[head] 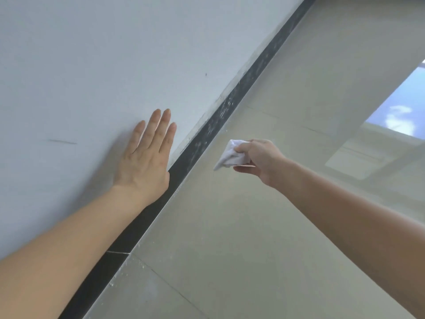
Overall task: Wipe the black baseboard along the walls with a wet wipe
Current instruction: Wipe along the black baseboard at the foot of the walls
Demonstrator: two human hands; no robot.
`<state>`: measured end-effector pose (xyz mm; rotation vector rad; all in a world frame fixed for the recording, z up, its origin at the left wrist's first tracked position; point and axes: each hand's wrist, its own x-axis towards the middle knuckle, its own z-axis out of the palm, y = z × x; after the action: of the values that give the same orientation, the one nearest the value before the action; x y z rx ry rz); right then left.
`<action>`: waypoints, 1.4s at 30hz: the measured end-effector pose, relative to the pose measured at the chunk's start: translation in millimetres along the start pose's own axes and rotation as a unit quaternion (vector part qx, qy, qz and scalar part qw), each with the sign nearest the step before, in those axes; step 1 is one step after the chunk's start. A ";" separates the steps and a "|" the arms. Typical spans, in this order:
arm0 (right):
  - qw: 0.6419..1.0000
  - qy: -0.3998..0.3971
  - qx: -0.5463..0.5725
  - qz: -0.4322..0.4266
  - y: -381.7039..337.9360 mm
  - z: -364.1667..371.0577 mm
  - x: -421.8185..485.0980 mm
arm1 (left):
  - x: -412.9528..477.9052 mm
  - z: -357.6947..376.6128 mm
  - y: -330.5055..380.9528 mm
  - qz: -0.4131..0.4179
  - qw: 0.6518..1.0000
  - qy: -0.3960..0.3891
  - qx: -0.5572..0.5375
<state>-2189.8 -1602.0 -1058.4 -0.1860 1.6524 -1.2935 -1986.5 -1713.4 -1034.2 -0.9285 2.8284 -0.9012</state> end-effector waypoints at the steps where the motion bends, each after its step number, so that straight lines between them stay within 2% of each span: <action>1: 1.000 -0.005 -0.018 0.000 -7.1 -8.4 1.1 | 17.1 -8.3 3.6 0.005 1.000 -0.001 0.004; 5: 0.997 -0.016 -0.070 0.013 -45.3 -41.6 7.5 | 77.6 -38.5 9.1 0.014 0.998 -0.059 0.030; 10: 0.995 -0.014 -0.078 0.053 -95.2 -72.6 16.6 | 128.5 -77.6 -4.2 0.018 0.989 -0.128 0.073; 14: 0.994 -0.021 -0.070 0.082 -124.6 -76.1 27.1 | 148.6 -96.1 -19.0 0.018 0.983 -0.152 0.098; 18: 0.993 -0.019 -0.053 0.101 -139.3 -53.0 47.9 | 151.4 -101.4 -27.5 0.012 0.988 -0.137 0.074; 25: 0.989 -0.061 -0.115 0.076 -140.8 3.2 89.3 | 142.9 -80.9 -33.9 0.017 0.998 -0.039 0.037; 29: 0.985 -0.052 -0.151 0.062 -138.9 20.8 116.0 | 156.4 -62.5 -28.8 0.028 1.000 0.002 0.012; 32: 0.956 -0.059 -0.287 0.028 -144.3 32.5 130.5 | 161.0 -52.0 -21.6 0.027 0.999 0.021 0.000; 34: 0.909 -0.105 -0.403 0.017 -149.3 39.0 131.3 | 162.2 -45.1 -17.7 0.030 0.999 0.026 -0.001; 39: 0.848 -0.227 -0.474 0.069 -108.0 48.8 156.3 | 184.9 -24.9 3.3 0.035 0.998 0.032 0.036; 42: 0.844 -0.262 -0.458 0.103 -64.0 49.6 170.1 | 197.8 -12.1 18.3 0.013 0.999 0.031 0.033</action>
<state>-2264.2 -1768.8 -1104.9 -0.8304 1.6067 -0.1547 -2161.2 -1804.3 -1005.3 -0.8694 2.8356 -1.0321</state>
